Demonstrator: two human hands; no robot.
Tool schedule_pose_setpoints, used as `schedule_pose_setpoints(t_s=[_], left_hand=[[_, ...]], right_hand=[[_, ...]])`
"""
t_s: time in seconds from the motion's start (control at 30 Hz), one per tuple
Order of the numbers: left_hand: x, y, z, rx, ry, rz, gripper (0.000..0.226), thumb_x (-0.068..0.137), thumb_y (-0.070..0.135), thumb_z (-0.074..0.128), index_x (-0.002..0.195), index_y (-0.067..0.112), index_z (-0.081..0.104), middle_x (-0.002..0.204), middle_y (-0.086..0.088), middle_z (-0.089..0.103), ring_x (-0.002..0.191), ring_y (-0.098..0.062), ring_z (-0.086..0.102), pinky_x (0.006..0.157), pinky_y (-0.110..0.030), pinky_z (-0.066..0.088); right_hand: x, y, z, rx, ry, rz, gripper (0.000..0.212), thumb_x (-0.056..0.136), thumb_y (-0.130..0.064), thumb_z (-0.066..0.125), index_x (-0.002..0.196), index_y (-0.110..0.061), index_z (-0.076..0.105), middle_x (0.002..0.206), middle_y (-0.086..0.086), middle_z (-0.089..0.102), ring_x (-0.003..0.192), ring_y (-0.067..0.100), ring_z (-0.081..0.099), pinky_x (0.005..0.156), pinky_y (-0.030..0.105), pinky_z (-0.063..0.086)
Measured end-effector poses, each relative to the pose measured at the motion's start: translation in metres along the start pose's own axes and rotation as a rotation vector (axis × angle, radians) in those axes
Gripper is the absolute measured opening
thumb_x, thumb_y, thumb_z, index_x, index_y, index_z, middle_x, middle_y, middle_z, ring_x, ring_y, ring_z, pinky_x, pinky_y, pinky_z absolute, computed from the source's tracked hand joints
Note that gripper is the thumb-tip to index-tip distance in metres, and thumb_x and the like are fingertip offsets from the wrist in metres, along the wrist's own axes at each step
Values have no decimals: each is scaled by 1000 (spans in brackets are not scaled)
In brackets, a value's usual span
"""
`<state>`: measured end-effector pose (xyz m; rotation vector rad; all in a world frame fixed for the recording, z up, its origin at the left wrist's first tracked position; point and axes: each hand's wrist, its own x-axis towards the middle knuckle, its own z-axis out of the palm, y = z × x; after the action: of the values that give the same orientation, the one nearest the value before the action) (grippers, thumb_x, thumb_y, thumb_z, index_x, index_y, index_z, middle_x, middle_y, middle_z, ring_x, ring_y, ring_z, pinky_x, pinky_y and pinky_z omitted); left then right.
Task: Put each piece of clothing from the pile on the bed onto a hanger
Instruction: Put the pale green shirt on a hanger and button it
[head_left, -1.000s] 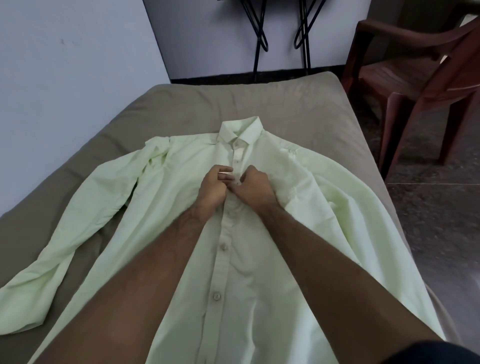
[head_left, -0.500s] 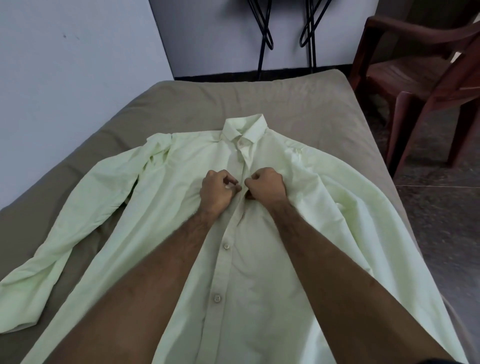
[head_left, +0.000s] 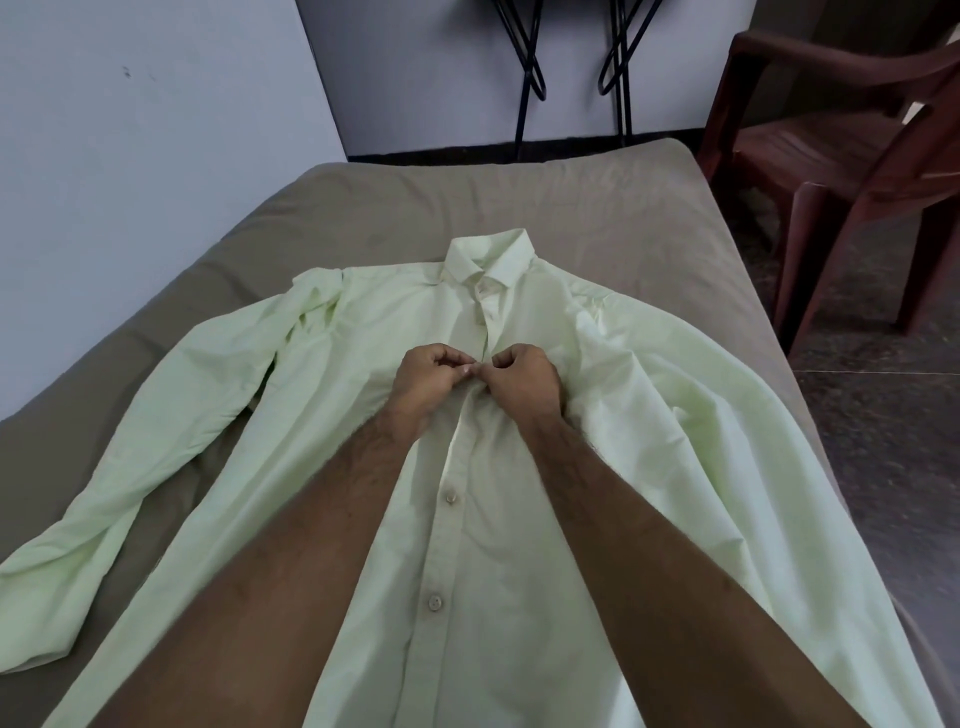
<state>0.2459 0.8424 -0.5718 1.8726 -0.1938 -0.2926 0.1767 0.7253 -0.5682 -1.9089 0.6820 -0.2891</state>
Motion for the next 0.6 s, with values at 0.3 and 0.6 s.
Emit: schedule_pose_setpoints(t_s=[0.3, 0.6], left_hand=[[-1, 2, 0, -55, -28, -33, 10, 88, -2, 69, 87, 7, 72, 89, -10, 76, 83, -13, 72, 76, -21, 55], [2, 3, 2, -47, 10, -87, 4, 90, 3, 68, 89, 4, 72, 82, -3, 75, 75, -8, 69, 71, -21, 52]], right_hand=[[-5, 4, 4, 31, 26, -49, 10, 88, -30, 70, 92, -23, 75, 85, -9, 73, 81, 10, 67, 64, 24, 45], [-8, 8, 4, 121, -26, -119, 25, 85, -22, 53, 72, -10, 70, 63, 4, 66, 59, 18, 58, 61, 37, 50]])
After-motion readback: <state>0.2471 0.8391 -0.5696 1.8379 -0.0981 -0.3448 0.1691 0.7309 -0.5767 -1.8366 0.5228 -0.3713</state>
